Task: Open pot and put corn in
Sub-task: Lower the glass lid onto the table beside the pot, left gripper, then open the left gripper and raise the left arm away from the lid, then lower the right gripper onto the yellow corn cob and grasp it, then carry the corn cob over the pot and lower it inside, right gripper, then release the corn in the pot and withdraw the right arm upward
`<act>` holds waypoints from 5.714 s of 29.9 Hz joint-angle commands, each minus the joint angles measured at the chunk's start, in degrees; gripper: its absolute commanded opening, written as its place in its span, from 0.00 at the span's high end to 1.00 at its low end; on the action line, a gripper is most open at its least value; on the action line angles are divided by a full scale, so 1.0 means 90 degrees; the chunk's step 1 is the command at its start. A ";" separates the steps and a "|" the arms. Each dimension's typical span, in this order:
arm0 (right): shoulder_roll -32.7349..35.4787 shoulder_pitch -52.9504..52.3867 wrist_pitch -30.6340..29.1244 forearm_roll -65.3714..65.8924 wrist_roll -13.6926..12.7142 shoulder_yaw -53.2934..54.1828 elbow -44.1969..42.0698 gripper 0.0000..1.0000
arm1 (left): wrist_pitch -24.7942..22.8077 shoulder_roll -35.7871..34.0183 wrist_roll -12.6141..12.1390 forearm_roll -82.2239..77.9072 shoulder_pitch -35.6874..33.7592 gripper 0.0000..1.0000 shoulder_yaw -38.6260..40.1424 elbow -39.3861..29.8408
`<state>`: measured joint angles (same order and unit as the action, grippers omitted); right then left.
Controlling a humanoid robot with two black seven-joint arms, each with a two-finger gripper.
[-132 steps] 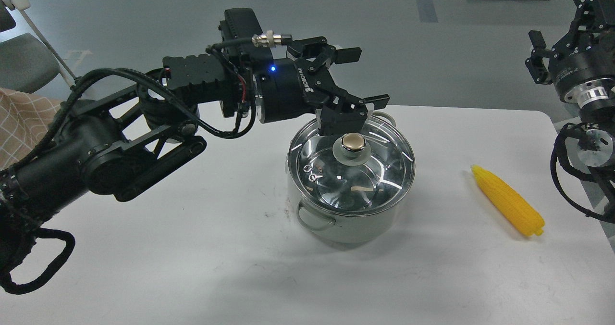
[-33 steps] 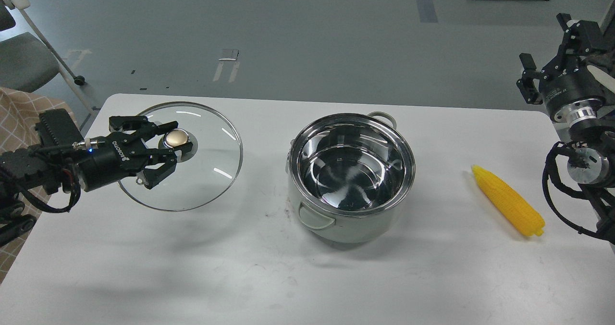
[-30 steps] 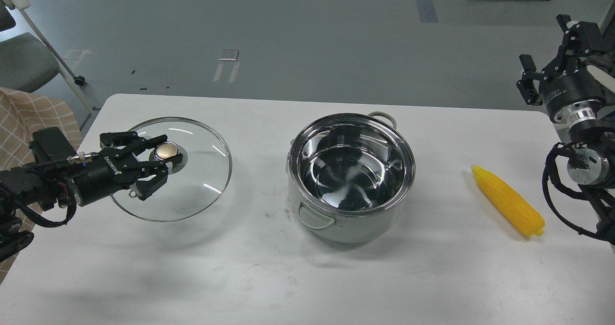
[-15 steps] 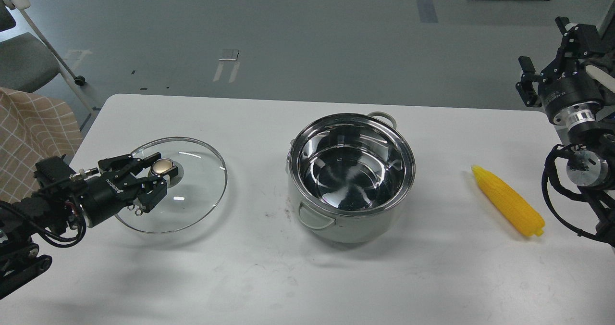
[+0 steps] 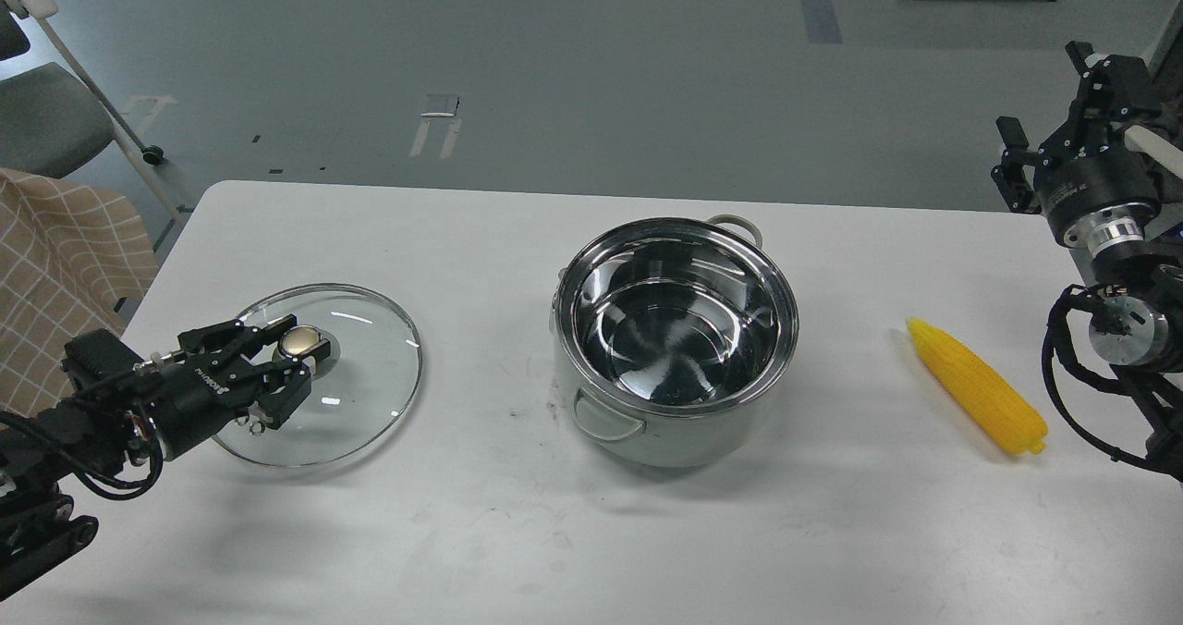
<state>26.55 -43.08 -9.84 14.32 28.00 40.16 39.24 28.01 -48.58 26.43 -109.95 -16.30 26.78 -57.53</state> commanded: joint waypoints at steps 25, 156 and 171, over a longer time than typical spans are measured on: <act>0.0155 0.0001 -0.0029 0.0097 0.0000 -0.0029 0.0220 0.00 | -0.0001 -0.0393 0.0175 0.1277 -0.0502 0.05 0.0326 -0.0151; -0.1631 -0.5067 -0.0391 0.8457 0.0000 -0.8027 0.2086 0.87 | -0.4626 0.1218 0.0175 0.9707 -0.3277 0.03 0.1302 -0.0629; -0.1602 -0.5067 -0.0381 0.8399 0.0000 -0.8076 0.2095 0.22 | -0.4636 0.1218 0.0175 0.9707 -0.3277 0.03 0.1302 -0.0629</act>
<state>12.10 -88.59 -13.36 90.10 28.00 -32.54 58.01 -13.71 -37.62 28.01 -22.59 -45.79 38.50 -63.20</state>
